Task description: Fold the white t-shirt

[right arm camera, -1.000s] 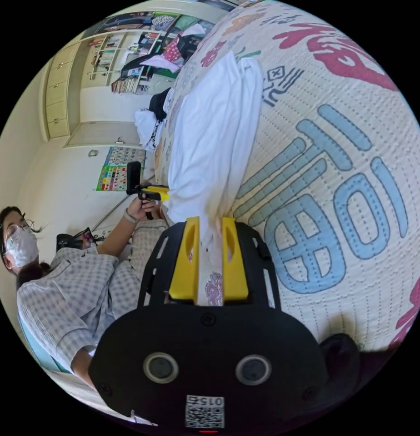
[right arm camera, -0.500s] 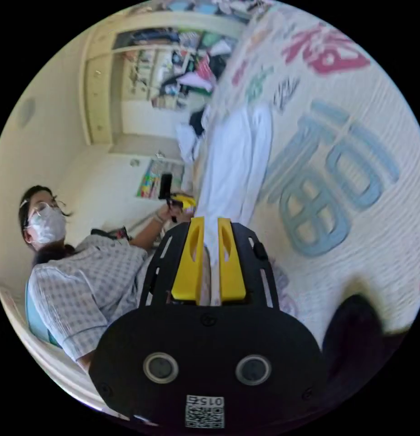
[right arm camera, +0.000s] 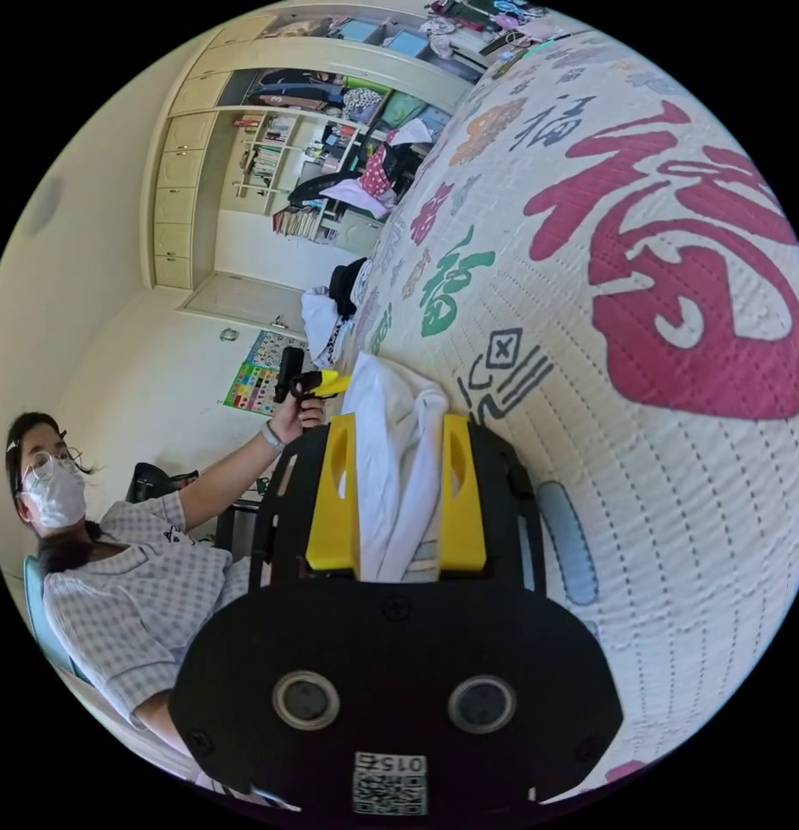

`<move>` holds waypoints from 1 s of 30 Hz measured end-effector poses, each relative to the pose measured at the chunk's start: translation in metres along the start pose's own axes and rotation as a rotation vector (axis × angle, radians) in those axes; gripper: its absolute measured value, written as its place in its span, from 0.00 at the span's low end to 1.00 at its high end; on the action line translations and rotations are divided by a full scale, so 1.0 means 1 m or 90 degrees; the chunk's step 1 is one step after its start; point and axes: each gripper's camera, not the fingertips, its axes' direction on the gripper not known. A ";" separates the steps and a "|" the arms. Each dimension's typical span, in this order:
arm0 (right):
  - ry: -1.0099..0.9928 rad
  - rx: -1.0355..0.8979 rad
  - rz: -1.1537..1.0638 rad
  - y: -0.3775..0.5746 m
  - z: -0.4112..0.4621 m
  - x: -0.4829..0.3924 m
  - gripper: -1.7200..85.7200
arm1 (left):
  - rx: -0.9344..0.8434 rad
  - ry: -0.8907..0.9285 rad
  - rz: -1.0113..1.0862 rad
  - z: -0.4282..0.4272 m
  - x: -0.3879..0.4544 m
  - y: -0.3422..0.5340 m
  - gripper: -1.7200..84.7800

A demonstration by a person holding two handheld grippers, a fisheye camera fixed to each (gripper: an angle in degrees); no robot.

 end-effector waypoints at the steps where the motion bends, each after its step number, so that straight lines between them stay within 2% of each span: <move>1: -0.002 -0.001 -0.006 0.000 0.007 0.000 0.17 | 0.020 0.015 0.000 0.002 0.001 0.000 0.18; 5: -0.013 -0.015 0.014 -0.003 0.025 0.010 0.09 | 0.026 0.036 -0.018 0.014 0.003 -0.003 0.15; 9: -0.012 -0.002 0.001 -0.003 0.034 0.009 0.06 | -0.033 0.056 0.037 0.029 0.023 -0.002 0.04; 14: 0.054 -0.031 -0.131 0.000 0.043 -0.030 0.05 | -0.007 0.075 0.190 0.008 0.061 0.021 0.02; 18: 0.059 -0.068 -0.238 0.017 0.053 -0.065 0.05 | -0.029 0.080 0.386 -0.014 0.114 0.071 0.02; 22: 0.102 -0.173 -0.333 0.054 0.085 -0.098 0.04 | -0.111 0.028 0.514 -0.010 0.156 0.144 0.02; 30: 0.269 -0.486 -0.337 0.129 0.203 -0.091 0.05 | -0.329 -0.106 0.545 0.054 0.174 0.234 0.02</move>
